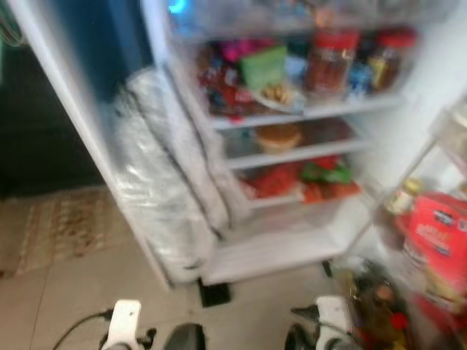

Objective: Restocking fridge

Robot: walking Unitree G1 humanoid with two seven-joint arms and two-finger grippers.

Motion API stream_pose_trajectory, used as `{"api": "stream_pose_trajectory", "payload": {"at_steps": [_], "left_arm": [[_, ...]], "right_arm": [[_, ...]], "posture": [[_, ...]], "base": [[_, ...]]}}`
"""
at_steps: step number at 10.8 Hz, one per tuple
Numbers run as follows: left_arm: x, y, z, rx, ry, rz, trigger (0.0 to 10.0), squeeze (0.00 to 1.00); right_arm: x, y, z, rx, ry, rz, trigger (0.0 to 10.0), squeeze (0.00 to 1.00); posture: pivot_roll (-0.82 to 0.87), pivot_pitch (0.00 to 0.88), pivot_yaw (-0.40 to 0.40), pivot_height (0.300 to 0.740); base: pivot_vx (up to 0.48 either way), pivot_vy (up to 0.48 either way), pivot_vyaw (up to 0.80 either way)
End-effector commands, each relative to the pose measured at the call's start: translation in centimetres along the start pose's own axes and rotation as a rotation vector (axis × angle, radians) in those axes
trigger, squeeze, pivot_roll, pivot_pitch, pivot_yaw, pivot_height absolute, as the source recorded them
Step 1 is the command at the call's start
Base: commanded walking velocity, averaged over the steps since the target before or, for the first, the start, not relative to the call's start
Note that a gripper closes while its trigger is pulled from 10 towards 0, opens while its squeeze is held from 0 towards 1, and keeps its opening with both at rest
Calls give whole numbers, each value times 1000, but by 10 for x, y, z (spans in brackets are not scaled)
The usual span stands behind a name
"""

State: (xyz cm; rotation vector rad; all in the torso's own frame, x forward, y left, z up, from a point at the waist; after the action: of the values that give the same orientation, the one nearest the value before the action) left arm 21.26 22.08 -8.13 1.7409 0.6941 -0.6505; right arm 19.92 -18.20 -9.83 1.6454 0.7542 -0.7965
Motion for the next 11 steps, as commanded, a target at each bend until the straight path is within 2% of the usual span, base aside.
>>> {"api": "stream_pose_trajectory", "payload": {"at_steps": [1,9,11], "left_arm": [[-2,-8,5,16,-9,-24,10000,0],[-4,-19,4,65,-31,-53,10000,0],[-5,-25,2,76,-30,-83,10000,0]], "right_arm": [[-1,-2,6,17,-15,-7,10000,0],[-1,-3,7,36,-32,-11,10000,0],[-1,-3,6,33,-30,-12,10000,0]], "posture": [[1,39,37,621],[2,51,39,621],[6,54,39,621]], "base": [[0,349,494],[0,341,0],[0,0,0]]}}
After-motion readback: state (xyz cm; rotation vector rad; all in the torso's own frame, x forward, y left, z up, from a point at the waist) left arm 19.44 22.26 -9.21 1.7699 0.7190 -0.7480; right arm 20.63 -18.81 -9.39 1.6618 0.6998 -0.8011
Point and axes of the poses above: a point about 5 cm out from each wrist's last joint towards the gripper, its own x axis pointing out of the wrist towards the gripper, its own y axis along the axis of the wrist's last joint, z = x × y, the point moved 2 cm from there along x, pointing out of the wrist towards the gripper, and after that the axes turned 9 degrees about x, right-handed, at the moved point
